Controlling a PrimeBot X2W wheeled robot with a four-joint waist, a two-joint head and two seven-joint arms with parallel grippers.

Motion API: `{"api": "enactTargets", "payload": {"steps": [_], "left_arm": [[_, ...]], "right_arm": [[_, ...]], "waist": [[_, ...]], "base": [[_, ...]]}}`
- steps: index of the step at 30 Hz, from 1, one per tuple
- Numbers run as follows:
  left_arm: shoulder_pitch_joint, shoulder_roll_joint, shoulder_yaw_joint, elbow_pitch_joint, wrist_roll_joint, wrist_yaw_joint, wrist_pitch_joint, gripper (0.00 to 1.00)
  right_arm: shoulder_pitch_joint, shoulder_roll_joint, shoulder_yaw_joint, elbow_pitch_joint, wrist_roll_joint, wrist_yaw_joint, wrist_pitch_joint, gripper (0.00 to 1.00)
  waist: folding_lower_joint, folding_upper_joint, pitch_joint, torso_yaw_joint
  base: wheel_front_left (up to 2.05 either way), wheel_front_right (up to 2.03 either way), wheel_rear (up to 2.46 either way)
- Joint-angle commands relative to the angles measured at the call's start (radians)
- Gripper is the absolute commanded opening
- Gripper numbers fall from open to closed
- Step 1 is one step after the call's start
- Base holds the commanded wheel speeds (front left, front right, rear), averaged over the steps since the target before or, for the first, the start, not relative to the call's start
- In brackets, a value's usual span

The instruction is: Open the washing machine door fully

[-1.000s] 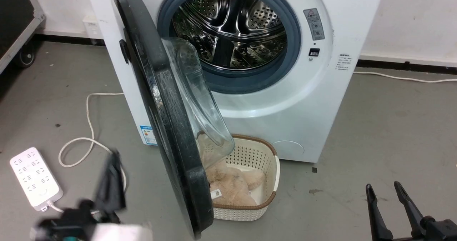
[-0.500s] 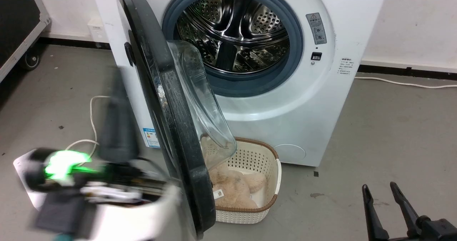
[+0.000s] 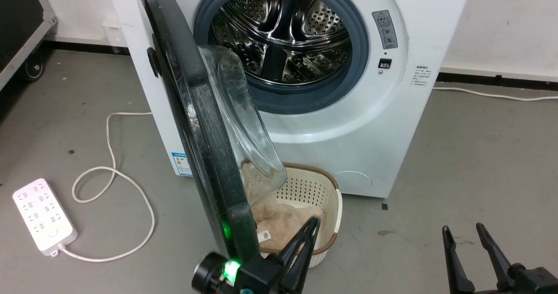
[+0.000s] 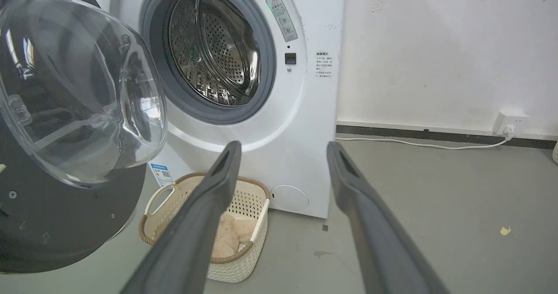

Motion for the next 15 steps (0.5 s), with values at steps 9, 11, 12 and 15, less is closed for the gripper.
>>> {"api": "enactTargets", "payload": {"steps": [9,11,12,15], "left_arm": [[-0.023,0.008,0.079,0.217,-0.038,0.064,-0.049,0.0],[-0.026,0.016,0.092,0.24,-0.043,0.068,-0.056,0.0],[-0.026,0.019,0.098,0.249,-0.047,0.069,-0.058,0.0],[-0.018,0.032,0.109,0.262,-0.056,0.071,-0.064,0.0]], "right_arm": [[-0.032,0.004,0.011,0.01,0.016,0.001,-0.005,1.0],[-0.031,0.004,0.009,0.01,0.01,0.001,-0.005,1.0],[-0.029,0.004,0.011,0.01,-0.003,0.001,-0.005,1.0],[-0.024,0.004,0.012,0.01,-0.008,0.001,-0.005,1.0]], "waist": [[0.0,0.0,0.031,0.003],[0.0,0.0,0.031,0.015],[0.0,0.0,0.028,0.023],[0.0,0.0,0.02,0.053]], "base": [[0.0,0.0,0.0],[0.0,0.0,0.0],[0.0,0.0,0.0],[0.0,0.0,0.0]]}}
